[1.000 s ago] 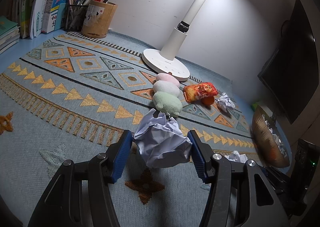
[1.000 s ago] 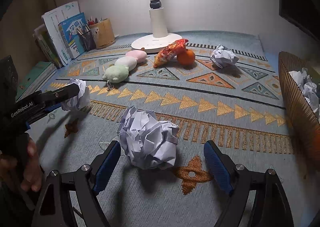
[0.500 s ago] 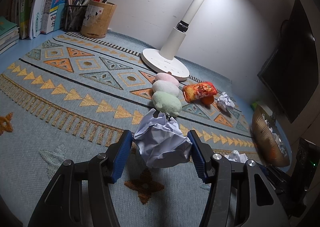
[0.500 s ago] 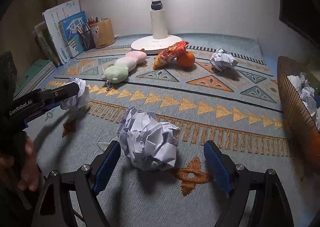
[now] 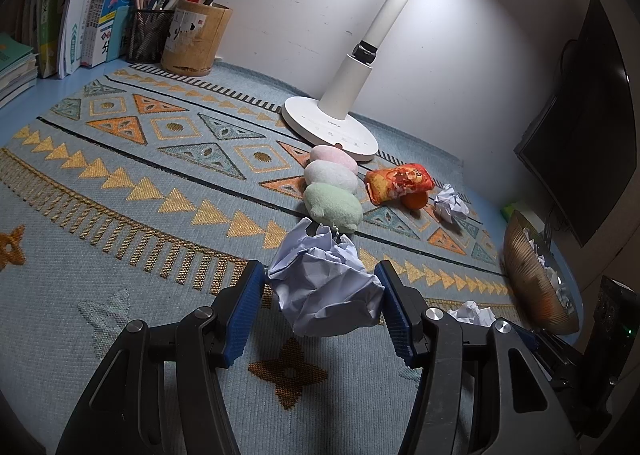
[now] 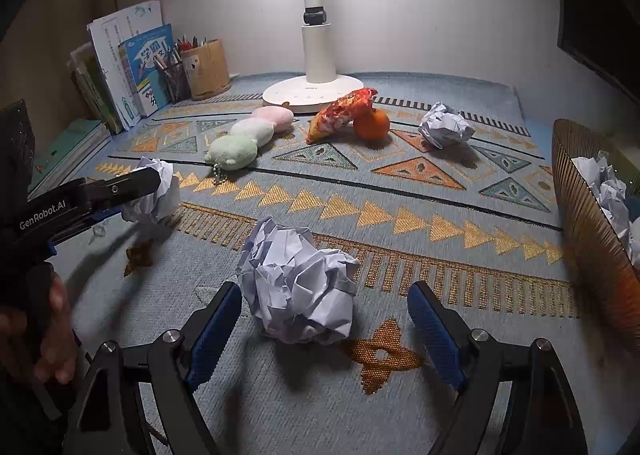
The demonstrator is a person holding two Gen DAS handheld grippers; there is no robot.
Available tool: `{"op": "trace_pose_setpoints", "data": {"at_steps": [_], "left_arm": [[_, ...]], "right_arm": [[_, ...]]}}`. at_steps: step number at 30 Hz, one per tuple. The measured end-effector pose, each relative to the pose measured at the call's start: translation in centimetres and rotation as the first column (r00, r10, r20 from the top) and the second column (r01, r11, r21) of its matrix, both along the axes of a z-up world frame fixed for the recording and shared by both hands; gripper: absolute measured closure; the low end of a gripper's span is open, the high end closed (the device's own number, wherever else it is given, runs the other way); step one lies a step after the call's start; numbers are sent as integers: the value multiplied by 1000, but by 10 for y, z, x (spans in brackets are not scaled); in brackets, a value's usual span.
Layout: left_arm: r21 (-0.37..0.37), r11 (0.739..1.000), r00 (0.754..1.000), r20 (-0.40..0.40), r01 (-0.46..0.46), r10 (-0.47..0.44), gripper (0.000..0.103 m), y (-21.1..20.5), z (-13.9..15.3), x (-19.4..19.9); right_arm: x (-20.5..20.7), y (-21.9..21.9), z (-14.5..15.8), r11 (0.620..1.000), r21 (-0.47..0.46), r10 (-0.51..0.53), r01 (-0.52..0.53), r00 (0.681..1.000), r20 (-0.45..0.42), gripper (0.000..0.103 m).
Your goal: Organize objects
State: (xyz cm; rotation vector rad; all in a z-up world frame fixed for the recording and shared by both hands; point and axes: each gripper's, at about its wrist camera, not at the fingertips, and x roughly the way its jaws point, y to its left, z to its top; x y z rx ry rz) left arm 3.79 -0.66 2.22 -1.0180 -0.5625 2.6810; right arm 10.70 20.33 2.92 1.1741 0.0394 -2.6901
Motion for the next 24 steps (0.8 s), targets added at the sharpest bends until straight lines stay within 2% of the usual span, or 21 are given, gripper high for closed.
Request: {"op": "trace_pose_setpoints", "data": {"at_steps": [20,24], "left_arm": [[-4,1000,1000,-3,-3,3,48,-2,0,1],[-1,1000,1000,-5,4,-4,48,-1,0,1]], "right_arm": [[0,-1,0,1000,6,11,-11,1000,-4,19],[-1,2,0,999,-30,28,-28,1000,1,19]]}}
